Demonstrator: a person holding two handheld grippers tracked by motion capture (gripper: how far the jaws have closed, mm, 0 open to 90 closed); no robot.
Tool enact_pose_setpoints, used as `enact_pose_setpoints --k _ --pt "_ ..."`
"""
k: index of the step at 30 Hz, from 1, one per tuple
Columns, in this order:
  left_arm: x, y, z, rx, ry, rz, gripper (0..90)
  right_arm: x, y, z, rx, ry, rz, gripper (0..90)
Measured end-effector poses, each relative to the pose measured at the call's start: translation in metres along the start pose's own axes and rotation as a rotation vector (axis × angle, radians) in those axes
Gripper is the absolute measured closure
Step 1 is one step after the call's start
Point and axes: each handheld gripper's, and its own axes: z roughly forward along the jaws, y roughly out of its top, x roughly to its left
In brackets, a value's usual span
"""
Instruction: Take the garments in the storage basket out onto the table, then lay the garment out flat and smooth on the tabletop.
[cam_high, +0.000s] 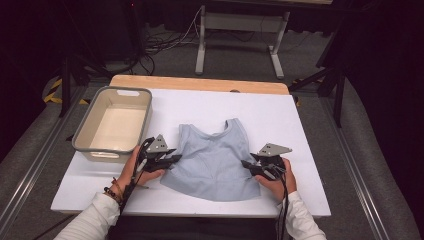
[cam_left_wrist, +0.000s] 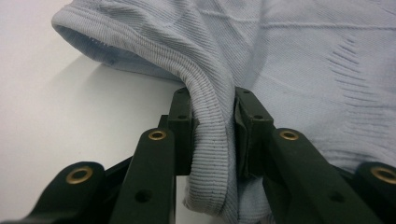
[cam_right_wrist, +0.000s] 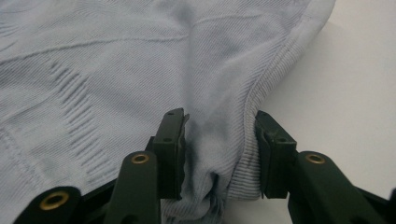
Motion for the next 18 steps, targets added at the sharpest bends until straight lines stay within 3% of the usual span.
enact_pose_setpoints --k 10,12,18 --pt "-0.0036 0.0022 0.0013 -0.002 0.022 0.008 68.3 0.0001 0.0028 -0.0027 0.016 0.004 -0.03 56.4" --pt "-0.003 0.0023 0.0012 -0.007 0.029 0.009 64.7 0.0001 0.0033 -0.0034 0.015 -0.001 -0.032 50.7" --pt "-0.0051 0.0054 -0.0005 -0.029 0.049 0.013 51.0 -0.003 0.0079 -0.0072 -0.019 -0.005 -0.021 44.6"
